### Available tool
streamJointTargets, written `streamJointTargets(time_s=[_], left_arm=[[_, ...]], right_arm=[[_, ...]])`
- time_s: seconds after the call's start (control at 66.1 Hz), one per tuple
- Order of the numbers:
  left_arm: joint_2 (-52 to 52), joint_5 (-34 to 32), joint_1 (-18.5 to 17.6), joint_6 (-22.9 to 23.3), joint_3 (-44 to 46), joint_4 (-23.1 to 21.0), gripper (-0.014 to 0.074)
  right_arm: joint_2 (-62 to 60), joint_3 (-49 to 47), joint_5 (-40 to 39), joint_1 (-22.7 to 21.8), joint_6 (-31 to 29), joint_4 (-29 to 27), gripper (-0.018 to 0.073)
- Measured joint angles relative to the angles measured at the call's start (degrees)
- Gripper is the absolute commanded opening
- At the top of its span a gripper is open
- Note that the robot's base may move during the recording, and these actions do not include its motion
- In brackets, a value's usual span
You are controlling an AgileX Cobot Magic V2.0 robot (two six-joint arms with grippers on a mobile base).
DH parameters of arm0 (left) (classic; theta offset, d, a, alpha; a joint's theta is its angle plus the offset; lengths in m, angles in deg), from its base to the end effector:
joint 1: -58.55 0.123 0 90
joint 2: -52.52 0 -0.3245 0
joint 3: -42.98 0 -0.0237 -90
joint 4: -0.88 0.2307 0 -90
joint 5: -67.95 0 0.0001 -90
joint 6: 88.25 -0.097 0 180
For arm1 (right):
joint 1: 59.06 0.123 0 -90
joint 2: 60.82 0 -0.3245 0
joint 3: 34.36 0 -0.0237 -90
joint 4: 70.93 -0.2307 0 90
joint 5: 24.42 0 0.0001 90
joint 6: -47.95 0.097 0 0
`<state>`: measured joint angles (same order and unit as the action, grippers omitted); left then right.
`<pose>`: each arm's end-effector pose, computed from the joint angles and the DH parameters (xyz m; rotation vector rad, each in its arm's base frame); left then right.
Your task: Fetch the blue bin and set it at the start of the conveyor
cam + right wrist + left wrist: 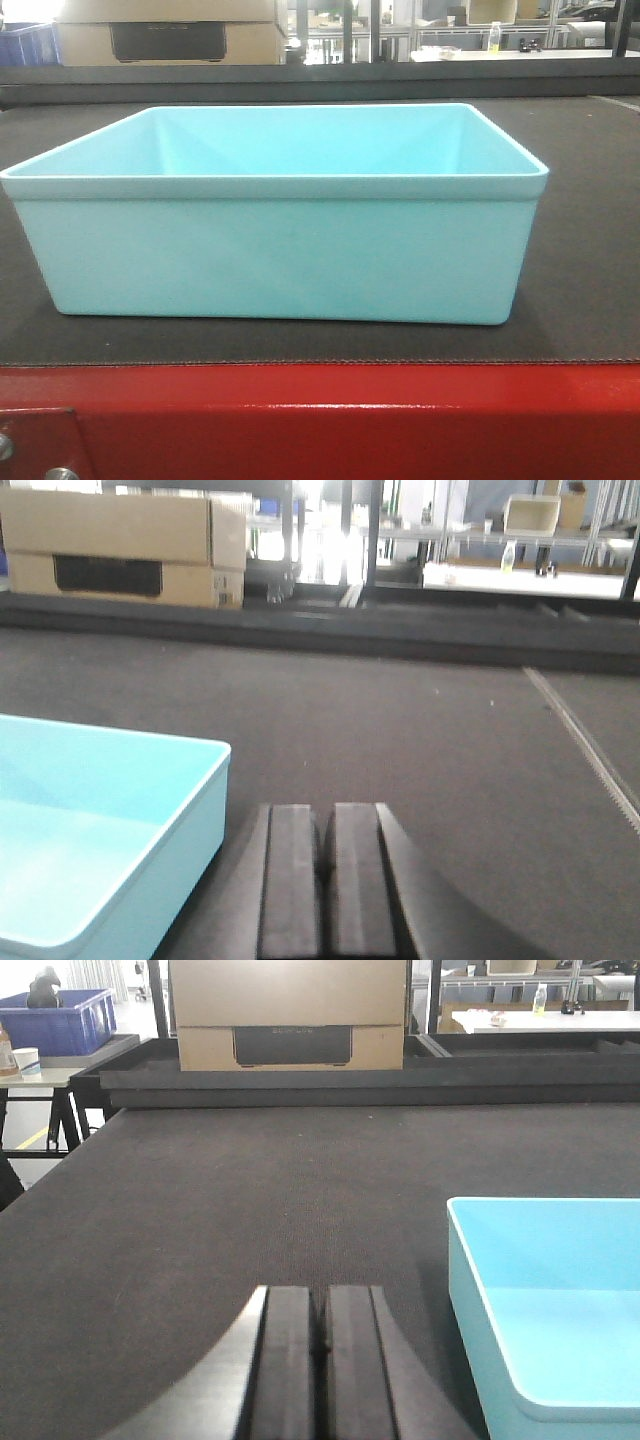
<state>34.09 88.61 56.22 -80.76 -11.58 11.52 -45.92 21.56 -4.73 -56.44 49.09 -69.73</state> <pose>0.0027 0.0062 0.3100 0.0183 1.6289 0.0551 -0.0065 -0.0010 0.3037 -0.0305 1.5794 0.0304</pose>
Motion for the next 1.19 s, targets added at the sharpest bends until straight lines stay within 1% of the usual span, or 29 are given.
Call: streamJointTargets(time_s=[0.726,0.832,0.907,1.089,1.194], left_arm=[[0.6,-0.2,0.1,0.0,-0.6,-0.3,-0.0111],[2.7,-2.1,1.1,0.0,-4.2,-3.6,-0.0111],[5.1,-4.5,1.6,0.0,-8.6,-5.4,-0.0111],[10.5,-11.3,1.7,0.0,-20.2,-6.3,-0.0111],[11.1,-14.3,2.3,0.0,-23.3,-6.4,-0.0111]], right_arm=[[-0.4,0.0,0.0,0.0,-0.1,0.0,-0.0162],[-0.4,0.0,0.0,0.0,-0.1,0.0,-0.0162],[-0.5,0.0,0.0,0.0,-0.1,0.0,-0.0162],[-0.5,0.0,0.0,0.0,-0.1,0.0,-0.0162],[-0.5,0.0,0.0,0.0,-0.1,0.0,-0.0162]])
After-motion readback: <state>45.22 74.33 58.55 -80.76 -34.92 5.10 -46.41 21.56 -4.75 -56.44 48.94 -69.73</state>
